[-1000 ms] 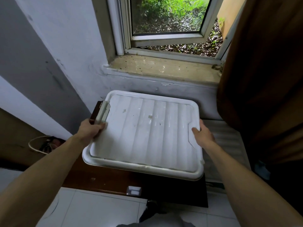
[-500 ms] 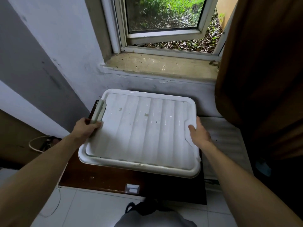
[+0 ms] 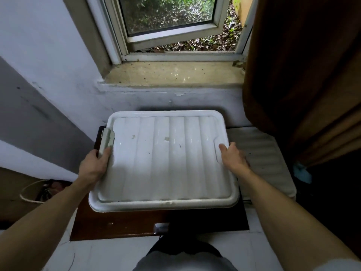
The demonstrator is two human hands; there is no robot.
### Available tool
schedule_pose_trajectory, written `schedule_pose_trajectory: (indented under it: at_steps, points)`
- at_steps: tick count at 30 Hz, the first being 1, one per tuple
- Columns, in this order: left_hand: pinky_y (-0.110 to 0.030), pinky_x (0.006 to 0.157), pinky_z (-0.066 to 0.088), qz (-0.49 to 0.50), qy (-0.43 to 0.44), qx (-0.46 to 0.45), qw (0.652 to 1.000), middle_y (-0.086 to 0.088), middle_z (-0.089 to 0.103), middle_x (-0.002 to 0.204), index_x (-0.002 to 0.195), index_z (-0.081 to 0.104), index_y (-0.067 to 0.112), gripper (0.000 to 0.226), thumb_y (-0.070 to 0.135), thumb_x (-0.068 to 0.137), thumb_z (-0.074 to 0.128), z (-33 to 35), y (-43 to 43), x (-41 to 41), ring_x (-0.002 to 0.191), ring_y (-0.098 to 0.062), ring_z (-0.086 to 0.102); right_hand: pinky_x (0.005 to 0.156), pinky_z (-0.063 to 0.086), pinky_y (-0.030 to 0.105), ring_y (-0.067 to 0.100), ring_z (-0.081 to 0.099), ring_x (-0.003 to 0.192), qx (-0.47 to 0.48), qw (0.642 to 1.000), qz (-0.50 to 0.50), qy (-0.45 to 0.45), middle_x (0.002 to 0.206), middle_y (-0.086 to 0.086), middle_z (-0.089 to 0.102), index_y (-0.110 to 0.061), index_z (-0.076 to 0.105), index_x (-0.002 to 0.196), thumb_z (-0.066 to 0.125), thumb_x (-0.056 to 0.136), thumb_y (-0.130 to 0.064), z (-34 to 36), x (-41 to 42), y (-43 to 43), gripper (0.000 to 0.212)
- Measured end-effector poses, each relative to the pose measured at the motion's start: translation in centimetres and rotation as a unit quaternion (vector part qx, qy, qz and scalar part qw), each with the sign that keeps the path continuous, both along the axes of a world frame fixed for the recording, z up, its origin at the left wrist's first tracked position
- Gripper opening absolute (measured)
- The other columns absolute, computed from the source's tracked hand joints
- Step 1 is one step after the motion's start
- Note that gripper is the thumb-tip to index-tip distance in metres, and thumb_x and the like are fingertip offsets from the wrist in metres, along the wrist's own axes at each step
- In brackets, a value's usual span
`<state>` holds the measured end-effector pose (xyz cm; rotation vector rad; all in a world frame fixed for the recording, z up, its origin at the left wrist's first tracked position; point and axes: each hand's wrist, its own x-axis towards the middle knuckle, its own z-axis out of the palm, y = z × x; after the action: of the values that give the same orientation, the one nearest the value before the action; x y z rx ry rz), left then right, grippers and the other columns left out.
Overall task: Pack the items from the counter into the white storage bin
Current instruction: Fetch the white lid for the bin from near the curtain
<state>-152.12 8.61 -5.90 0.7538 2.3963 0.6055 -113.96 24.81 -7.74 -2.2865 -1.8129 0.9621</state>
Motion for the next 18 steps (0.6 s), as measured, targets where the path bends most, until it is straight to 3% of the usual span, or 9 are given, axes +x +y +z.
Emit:
schedule_pose_trajectory:
  at_steps: [5, 9, 12, 18]
  points:
    - [-0.033, 0.062, 0.042, -0.034, 0.015, 0.002, 0.999, -0.002, 0.058, 0.083, 0.098, 0.057, 0.012, 0.057, 0.066, 0.092, 0.042, 0.1, 0.4, -0.8, 0.07, -0.015, 0.054, 0.095, 0.041, 0.045, 0.041, 0.051, 0.121, -0.011, 0.999, 0.001, -0.049, 0.135, 0.025, 0.051, -0.004, 0.041, 0.133, 0.035, 0.101, -0.05, 0.5, 0.0, -0.4, 0.056]
    - [-0.042, 0.074, 0.052, -0.09, 0.028, -0.017, 0.995, -0.01, 0.064, 0.096, 0.105, 0.058, 0.012, 0.057, 0.066, 0.092, 0.044, 0.3, 1.0, -1.5, 0.083, -0.026, 0.061, 0.098, 0.042, 0.045, 0.041, 0.051, 0.122, -0.036, 0.998, -0.007, -0.048, 0.137, 0.026, 0.05, -0.002, 0.042, 0.135, 0.038, 0.098, -0.051, 0.6, 1.3, -0.9, 0.061]
    - [-0.045, 0.077, 0.056, -0.115, 0.031, -0.02, 0.993, -0.008, 0.064, 0.093, 0.104, 0.059, 0.013, 0.057, 0.067, 0.09, 0.045, 0.1, 1.2, -1.3, 0.082, -0.026, 0.063, 0.097, 0.046, 0.042, 0.04, 0.055, 0.117, -0.047, 0.998, -0.021, -0.037, 0.134, 0.024, 0.054, -0.002, 0.047, 0.134, 0.041, 0.096, -0.052, 0.6, 2.8, -2.5, 0.063]
    - [-0.031, 0.054, 0.049, -0.199, 0.058, -0.026, 0.978, -0.007, 0.062, 0.081, 0.091, 0.057, 0.013, 0.046, 0.058, 0.093, 0.049, 1.1, 3.0, 3.2, 0.065, -0.023, 0.062, 0.081, 0.046, 0.035, 0.034, 0.061, 0.103, -0.039, 0.998, -0.047, -0.028, 0.121, 0.024, 0.062, 0.002, 0.061, 0.121, 0.037, 0.098, -0.047, 1.3, 8.9, -5.9, 0.059]
